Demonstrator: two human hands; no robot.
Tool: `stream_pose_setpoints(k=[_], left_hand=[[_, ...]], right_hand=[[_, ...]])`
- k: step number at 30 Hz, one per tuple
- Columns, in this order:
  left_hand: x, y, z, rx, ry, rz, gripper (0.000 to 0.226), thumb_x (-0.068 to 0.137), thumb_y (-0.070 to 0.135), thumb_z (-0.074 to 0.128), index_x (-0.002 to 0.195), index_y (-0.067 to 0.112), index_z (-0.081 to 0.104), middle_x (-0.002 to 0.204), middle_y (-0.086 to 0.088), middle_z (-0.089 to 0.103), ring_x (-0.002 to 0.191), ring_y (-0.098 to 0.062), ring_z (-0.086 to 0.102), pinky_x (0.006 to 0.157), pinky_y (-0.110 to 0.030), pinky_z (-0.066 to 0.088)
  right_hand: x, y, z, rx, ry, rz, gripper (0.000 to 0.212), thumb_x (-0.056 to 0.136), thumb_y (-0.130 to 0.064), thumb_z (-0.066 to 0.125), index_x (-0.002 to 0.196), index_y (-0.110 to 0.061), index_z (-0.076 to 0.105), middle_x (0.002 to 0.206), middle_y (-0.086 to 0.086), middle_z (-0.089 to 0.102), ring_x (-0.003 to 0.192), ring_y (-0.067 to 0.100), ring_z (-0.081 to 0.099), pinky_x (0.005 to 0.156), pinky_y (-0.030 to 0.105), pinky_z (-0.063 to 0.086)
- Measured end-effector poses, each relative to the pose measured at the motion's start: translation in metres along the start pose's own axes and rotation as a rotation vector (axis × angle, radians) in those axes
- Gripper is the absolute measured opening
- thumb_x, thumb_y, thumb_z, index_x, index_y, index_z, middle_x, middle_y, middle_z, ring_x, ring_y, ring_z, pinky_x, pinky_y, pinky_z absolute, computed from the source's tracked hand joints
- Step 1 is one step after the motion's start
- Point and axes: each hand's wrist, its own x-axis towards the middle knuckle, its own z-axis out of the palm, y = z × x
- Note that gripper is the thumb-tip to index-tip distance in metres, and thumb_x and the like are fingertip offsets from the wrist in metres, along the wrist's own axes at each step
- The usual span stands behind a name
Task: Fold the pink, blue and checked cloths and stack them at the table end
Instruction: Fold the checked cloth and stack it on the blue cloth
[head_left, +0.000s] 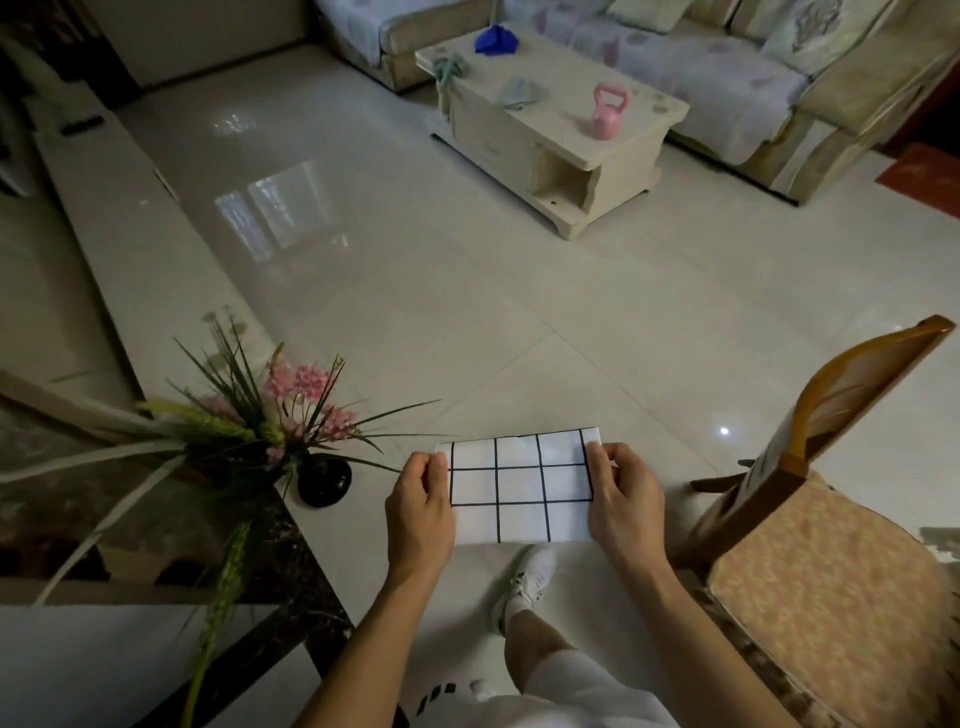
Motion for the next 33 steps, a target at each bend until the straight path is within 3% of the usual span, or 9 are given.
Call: stream_pose_setpoints(k=[3, 7, 11, 13, 17, 23, 31, 33], left_hand=[[0.040, 0.015, 0.025, 0.012, -0.010, 0.002, 0.035, 0.103, 0.028, 0.045, 0.069, 0.021, 0.043, 0.055, 0.006, 0.039, 0.051, -0.009, 0.036, 0.052, -0.029, 0.030], [0.094, 0.045, 0.066, 0.017, -0.027, 0.027, 0.028, 0.103, 0.028, 0.045, 0.078, 0.016, 0.047, 0.061, -0.001, 0.047, 0.054, -0.008, 0.041, 0.050, -0.021, 0.031], [0.138, 0.075, 0.106, -0.013, -0.093, 0.049, 0.021, 0.104, 0.026, 0.043, 0.083, 0.022, 0.046, 0.067, -0.011, 0.050, 0.054, -0.007, 0.039, 0.050, -0.022, 0.032], [0.156, 0.090, 0.125, -0.028, -0.131, 0.058, 0.020, 0.104, 0.026, 0.042, 0.084, 0.023, 0.046, 0.070, -0.012, 0.053, 0.055, -0.006, 0.041, 0.050, -0.020, 0.033], [0.183, 0.116, 0.163, -0.025, -0.171, 0.087, 0.022, 0.104, 0.021, 0.042, 0.083, 0.023, 0.045, 0.069, -0.003, 0.052, 0.057, -0.003, 0.043, 0.052, -0.018, 0.034], [0.238, 0.141, 0.218, 0.035, -0.258, 0.078, 0.027, 0.103, 0.025, 0.046, 0.077, 0.021, 0.045, 0.066, 0.006, 0.051, 0.061, -0.012, 0.045, 0.062, -0.034, 0.041], [0.322, 0.181, 0.313, 0.111, -0.391, 0.195, 0.030, 0.104, 0.029, 0.043, 0.079, 0.013, 0.045, 0.065, 0.001, 0.052, 0.061, -0.015, 0.047, 0.058, -0.033, 0.037], [0.348, 0.194, 0.336, 0.101, -0.421, 0.231, 0.030, 0.104, 0.029, 0.042, 0.081, 0.010, 0.044, 0.063, 0.001, 0.049, 0.056, -0.014, 0.042, 0.054, -0.026, 0.034]], right_hand=[[0.045, -0.009, -0.001, 0.028, 0.023, 0.006, 0.032, 0.102, -0.036, 0.051, 0.078, -0.017, 0.062, 0.064, -0.003, 0.060, 0.060, 0.006, 0.052, 0.057, 0.029, 0.040], [0.112, -0.019, -0.007, 0.054, 0.043, 0.014, 0.033, 0.103, -0.033, 0.051, 0.079, -0.013, 0.063, 0.066, 0.001, 0.061, 0.061, 0.009, 0.052, 0.058, 0.033, 0.041], [0.170, -0.023, -0.018, 0.077, 0.094, 0.037, 0.035, 0.103, -0.031, 0.052, 0.072, -0.015, 0.057, 0.060, -0.003, 0.054, 0.057, 0.005, 0.047, 0.054, 0.026, 0.035], [0.195, -0.022, -0.026, 0.072, 0.115, 0.054, 0.034, 0.103, -0.033, 0.051, 0.077, -0.013, 0.060, 0.065, -0.001, 0.060, 0.061, 0.009, 0.051, 0.059, 0.032, 0.040], [0.234, -0.020, -0.042, 0.095, 0.166, 0.080, 0.032, 0.103, -0.032, 0.051, 0.080, -0.013, 0.063, 0.071, 0.002, 0.064, 0.069, 0.015, 0.057, 0.063, 0.036, 0.043], [0.293, -0.020, -0.061, 0.117, 0.270, 0.110, 0.030, 0.103, -0.029, 0.051, 0.081, -0.013, 0.063, 0.071, 0.003, 0.064, 0.069, 0.014, 0.056, 0.065, 0.038, 0.044], [0.386, -0.010, -0.074, 0.121, 0.427, 0.196, 0.029, 0.102, -0.027, 0.053, 0.076, -0.015, 0.059, 0.065, -0.002, 0.058, 0.061, 0.005, 0.050, 0.061, 0.032, 0.040], [0.415, -0.014, -0.076, 0.125, 0.450, 0.215, 0.029, 0.102, -0.027, 0.054, 0.076, -0.015, 0.058, 0.064, 0.000, 0.057, 0.059, 0.005, 0.047, 0.058, 0.028, 0.038]])
